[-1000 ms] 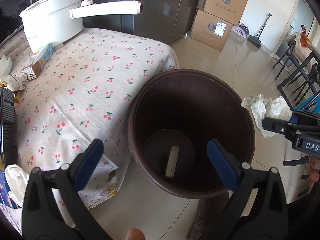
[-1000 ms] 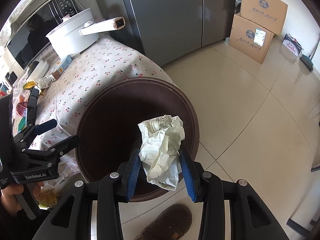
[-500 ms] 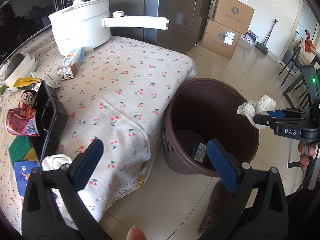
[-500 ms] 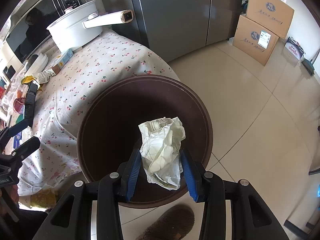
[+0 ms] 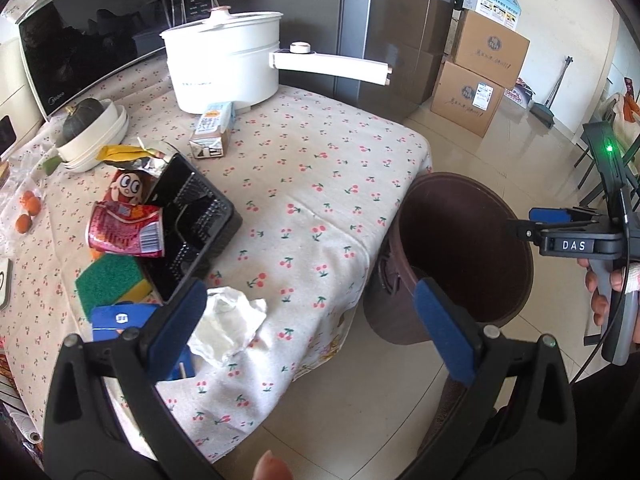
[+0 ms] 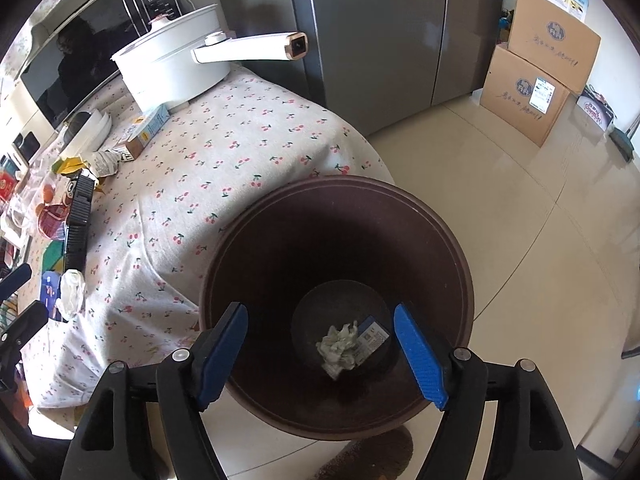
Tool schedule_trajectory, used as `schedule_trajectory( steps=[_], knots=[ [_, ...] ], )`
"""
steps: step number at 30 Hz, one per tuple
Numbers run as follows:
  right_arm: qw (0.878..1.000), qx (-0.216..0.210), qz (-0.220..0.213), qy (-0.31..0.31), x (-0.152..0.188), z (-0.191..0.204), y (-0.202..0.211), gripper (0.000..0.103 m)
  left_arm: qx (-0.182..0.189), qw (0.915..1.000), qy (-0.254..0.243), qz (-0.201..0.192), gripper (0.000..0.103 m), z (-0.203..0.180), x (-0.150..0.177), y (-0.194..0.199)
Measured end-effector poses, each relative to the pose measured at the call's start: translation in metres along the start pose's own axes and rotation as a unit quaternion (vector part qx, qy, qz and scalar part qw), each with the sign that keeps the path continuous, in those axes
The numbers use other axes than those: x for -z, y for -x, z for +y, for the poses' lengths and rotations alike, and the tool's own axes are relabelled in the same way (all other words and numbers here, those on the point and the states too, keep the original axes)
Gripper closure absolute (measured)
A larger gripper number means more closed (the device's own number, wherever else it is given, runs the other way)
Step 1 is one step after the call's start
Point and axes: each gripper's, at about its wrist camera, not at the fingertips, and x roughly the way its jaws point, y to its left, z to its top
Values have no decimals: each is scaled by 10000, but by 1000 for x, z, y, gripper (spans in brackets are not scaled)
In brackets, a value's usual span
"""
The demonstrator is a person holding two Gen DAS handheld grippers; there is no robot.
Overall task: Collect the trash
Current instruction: 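Grasp the second blue box piece on the table with the left tool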
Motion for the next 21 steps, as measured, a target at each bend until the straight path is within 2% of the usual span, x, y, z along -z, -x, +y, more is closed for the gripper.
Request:
schedule_trajectory(
  steps=[21],
  knots=[
    [9952,-544,-285,768,-25,124,13,18,-579,9944,879,-31,0,104,25,45]
  ],
)
